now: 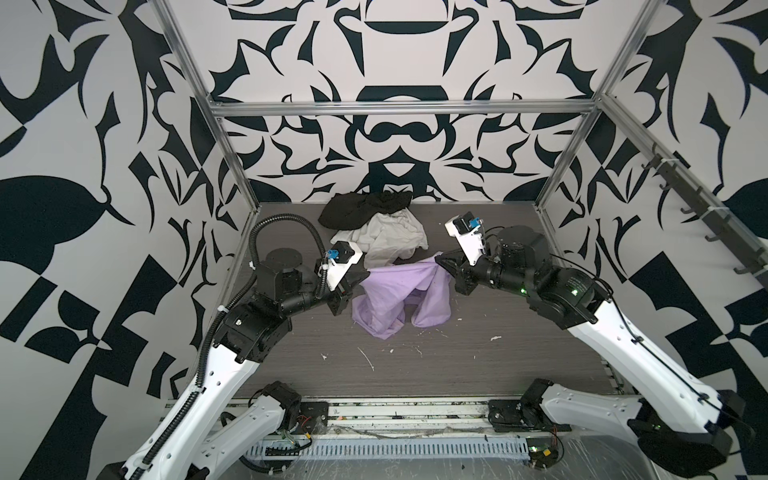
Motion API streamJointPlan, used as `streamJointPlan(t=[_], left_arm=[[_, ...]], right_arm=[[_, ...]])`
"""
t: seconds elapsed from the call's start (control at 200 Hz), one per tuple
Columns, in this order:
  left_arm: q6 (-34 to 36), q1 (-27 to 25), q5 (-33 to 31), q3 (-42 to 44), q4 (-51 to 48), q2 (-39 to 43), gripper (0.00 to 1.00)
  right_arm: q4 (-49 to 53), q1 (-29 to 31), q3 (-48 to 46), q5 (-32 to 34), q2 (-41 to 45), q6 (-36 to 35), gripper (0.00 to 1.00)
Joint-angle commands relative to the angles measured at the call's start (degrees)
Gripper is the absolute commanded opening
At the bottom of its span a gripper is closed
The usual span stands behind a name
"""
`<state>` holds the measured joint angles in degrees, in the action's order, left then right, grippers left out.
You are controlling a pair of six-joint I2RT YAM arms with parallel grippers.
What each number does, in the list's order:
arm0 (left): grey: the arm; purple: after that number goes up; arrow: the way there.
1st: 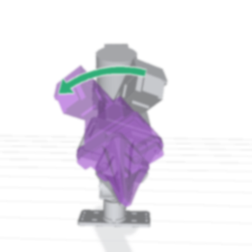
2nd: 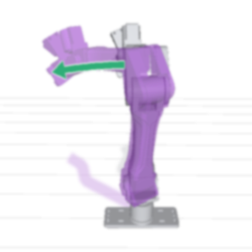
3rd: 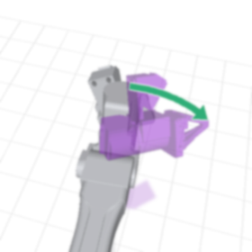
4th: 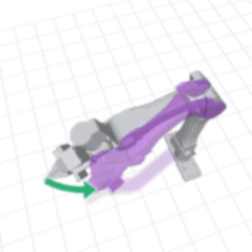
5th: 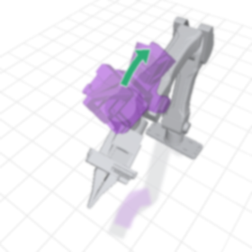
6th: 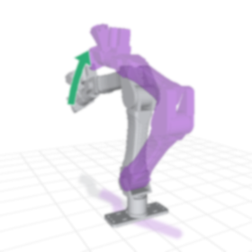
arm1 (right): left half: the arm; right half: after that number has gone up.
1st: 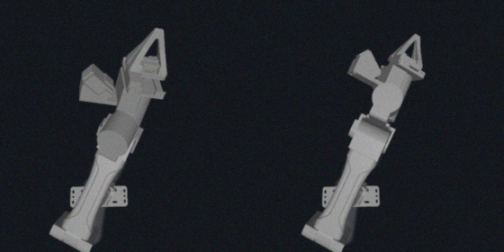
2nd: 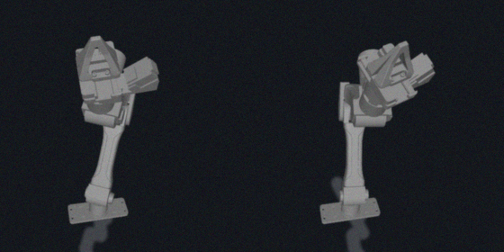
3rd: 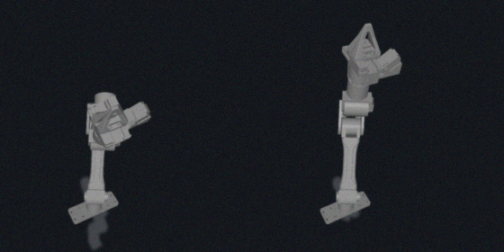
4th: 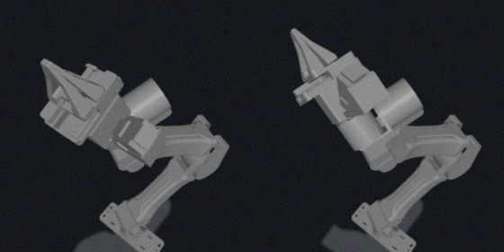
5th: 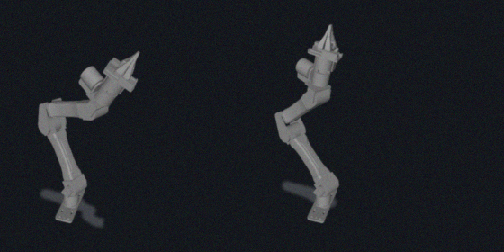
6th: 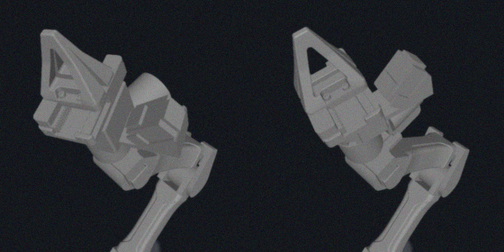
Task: Pick out a specific cloth from the pile
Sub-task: 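Move both grippers holding the lavender cloth nearer the robot, away from the pile, then lower the lavender cloth onto the table with both grippers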
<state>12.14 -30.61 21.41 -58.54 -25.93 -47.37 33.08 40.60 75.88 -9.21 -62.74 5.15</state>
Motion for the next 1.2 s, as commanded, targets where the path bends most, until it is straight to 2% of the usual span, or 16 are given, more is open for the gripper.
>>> streamJointPlan(t=[0.0,0.345,0.76,0.96,1.195], left_arm=[[-1.94,0.12,-0.93,1.12,-0.69,1.09,0.0],[-6.02,0.11,-1.55,2.59,-2.72,3.51,0.0],[-7.84,0.11,-5.92,7.79,-1.41,0.71,0.0],[-7.4,0.12,-7.97,8.8,-1.26,-0.98,0.0],[-4.95,0.15,-9.39,10.32,1.56,-3.61,0.0]], right_arm=[[-0.54,-0.25,0.32,2.02,-0.14,-1.19,0.0],[4.88,-0.3,0.16,1.12,-0.06,-1.7,0.0],[3.65,-0.67,-1.31,5.5,-4.83,-3.81,0.0],[1.05,-3.02,-3.11,3.17,-7.19,-3.69,0.0],[-3.14,-8.62,-5.39,-2.1,-10.03,-3.44,0.0]])
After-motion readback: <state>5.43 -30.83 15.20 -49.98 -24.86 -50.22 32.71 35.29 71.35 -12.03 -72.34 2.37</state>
